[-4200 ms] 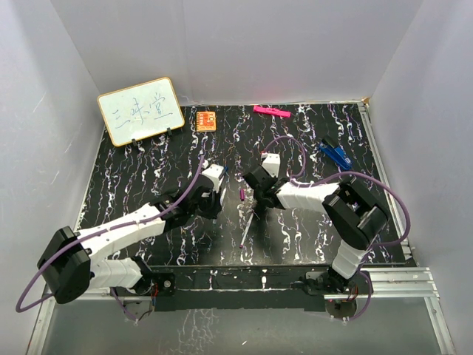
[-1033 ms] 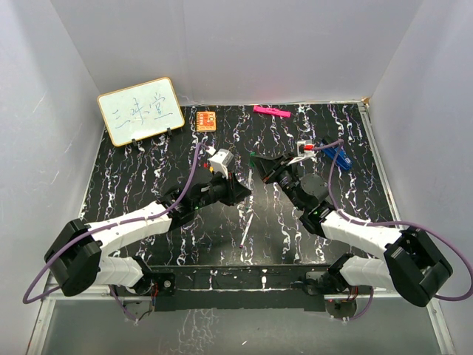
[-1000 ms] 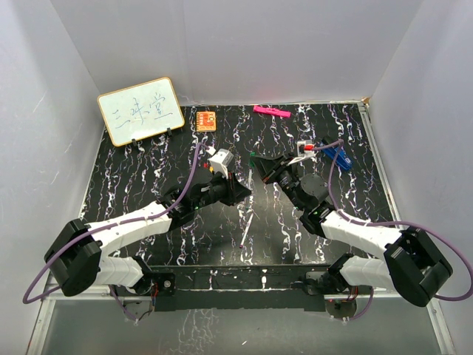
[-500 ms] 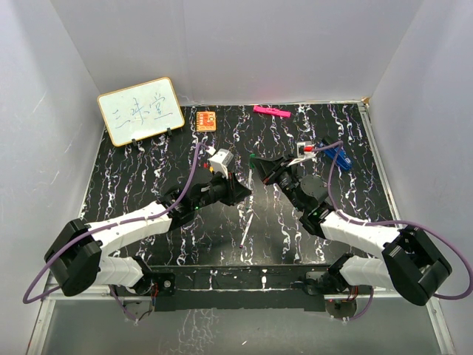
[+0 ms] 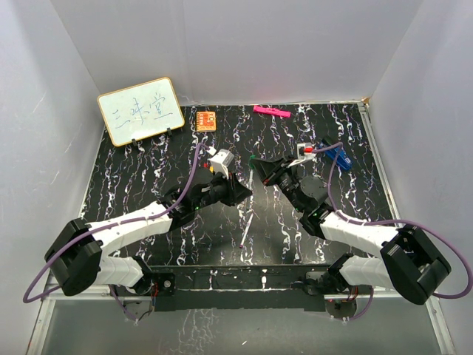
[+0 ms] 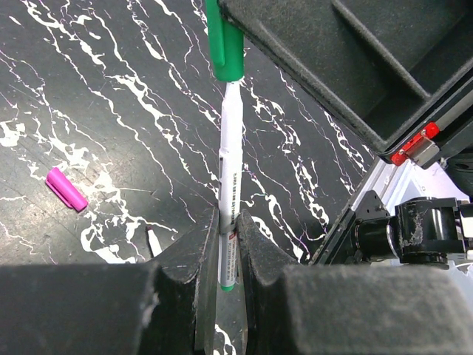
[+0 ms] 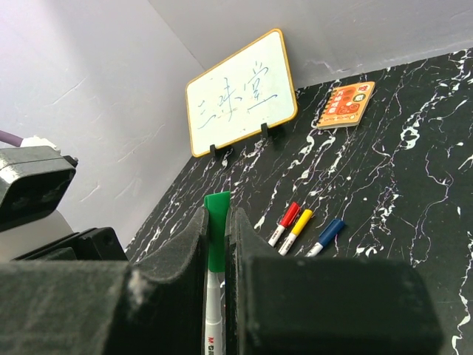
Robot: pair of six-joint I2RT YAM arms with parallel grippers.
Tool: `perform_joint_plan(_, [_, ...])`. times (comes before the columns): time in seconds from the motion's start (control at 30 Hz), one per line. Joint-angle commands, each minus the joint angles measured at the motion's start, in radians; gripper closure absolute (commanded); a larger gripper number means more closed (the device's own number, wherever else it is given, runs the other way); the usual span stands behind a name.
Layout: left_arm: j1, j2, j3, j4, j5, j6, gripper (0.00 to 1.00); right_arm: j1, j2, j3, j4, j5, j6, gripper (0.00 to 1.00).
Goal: Insert the pens into the pen caps
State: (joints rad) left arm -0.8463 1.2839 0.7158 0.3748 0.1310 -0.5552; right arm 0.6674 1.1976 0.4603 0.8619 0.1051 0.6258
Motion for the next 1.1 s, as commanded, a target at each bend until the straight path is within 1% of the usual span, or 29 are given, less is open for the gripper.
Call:
perform_joint_plan(0.0, [0.004,-0.012,0.010,0.037,-0.014,-0.007,1.00,0.008,-0.005,-0.014,0.055,-0.012,0.008,1.00])
perform_joint_plan(0.33, [0.006,0.001,0.014,0.050,-0.015,-0.014,1.00,0.016,-0.010,-0.036,0.061,-0.007,0.025,1.00])
perform_joint_plan(0.7, [0.006,0.017,0.009,0.047,0.005,-0.021,1.00,0.015,-0.013,-0.012,0.060,0.015,0.006,1.00])
perform_joint_plan(0.9, [0.006,0.008,0.003,0.059,-0.005,-0.024,1.00,0.015,-0.011,-0.010,0.054,0.005,0.005,1.00])
perform_joint_plan(1.07, [0.006,-0.012,-0.006,0.089,-0.047,-0.039,1.00,0.016,-0.004,-0.018,0.055,-0.012,0.016,1.00])
